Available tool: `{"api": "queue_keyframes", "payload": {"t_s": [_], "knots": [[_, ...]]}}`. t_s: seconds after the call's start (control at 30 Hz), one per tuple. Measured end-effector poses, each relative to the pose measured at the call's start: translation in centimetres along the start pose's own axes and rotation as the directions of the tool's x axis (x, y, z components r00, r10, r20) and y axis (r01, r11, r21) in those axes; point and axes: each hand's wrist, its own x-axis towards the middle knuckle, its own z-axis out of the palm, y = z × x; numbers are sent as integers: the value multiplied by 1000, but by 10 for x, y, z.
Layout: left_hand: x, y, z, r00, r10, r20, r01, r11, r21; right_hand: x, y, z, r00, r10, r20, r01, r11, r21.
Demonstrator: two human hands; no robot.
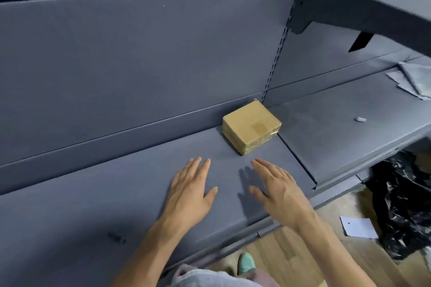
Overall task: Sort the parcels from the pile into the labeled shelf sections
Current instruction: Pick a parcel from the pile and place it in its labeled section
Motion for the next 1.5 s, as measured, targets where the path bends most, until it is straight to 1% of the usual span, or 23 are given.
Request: {"api": "queue_keyframes", "payload": {"t_s": [0.07,0.13,0.23,0.33,0.43,0.57,0.63,0.7,0.73,0.8,0.83,0.93,1.0,1.13,1.23,1.3,1.4,1.5], "knots": [[9,19,3,999,-44,-14,43,999,-14,15,18,-14,999,-55,2,55,999,5],[19,37,6,996,-82,-27,82,996,-22,28,36,-30,996,-89,-26,90,995,42],[27,58,11,988,-150,-30,148,988,-53,48,60,-47,991,-104,-87,113,988,104],[32,70,14,980,-201,-17,197,973,-124,69,80,-55,991,-87,-105,103,982,156],[39,74,15,972,-235,12,233,959,-160,96,97,-57,997,-40,-69,54,975,216],[53,73,9,953,-291,83,302,912,-278,120,107,-49,998,19,63,-41,930,365],[63,77,5,946,-301,125,325,857,-401,119,104,-43,995,54,87,-88,888,452],[74,81,2,945,-296,138,321,762,-563,111,97,-34,995,71,70,-97,867,489],[78,83,1,945,-303,126,314,724,-614,105,94,-30,995,74,60,-95,859,503],[83,84,0,934,-343,96,322,700,-638,98,93,-24,995,91,45,-101,840,533],[84,83,0,926,-366,89,337,699,-631,97,95,-23,992,117,53,-126,824,553],[87,82,-2,912,-395,112,379,703,-602,101,102,-22,960,222,172,-280,735,617],[95,82,-2,908,-401,123,394,714,-579,106,105,-20,948,239,212,-319,718,619],[116,84,-2,907,-405,117,389,700,-599,111,102,-20,958,202,204,-287,700,654],[119,82,0,900,-425,92,389,691,-609,105,98,-22,967,155,201,-250,720,647],[110,82,1,898,-435,66,364,651,-666,96,98,-24,975,141,171,-220,689,690],[90,83,1,908,-418,10,280,589,-758,80,100,-26,987,99,123,-158,655,739],[76,91,2,897,-441,46,317,566,-761,65,98,-28,987,59,149,-151,655,740]]}}
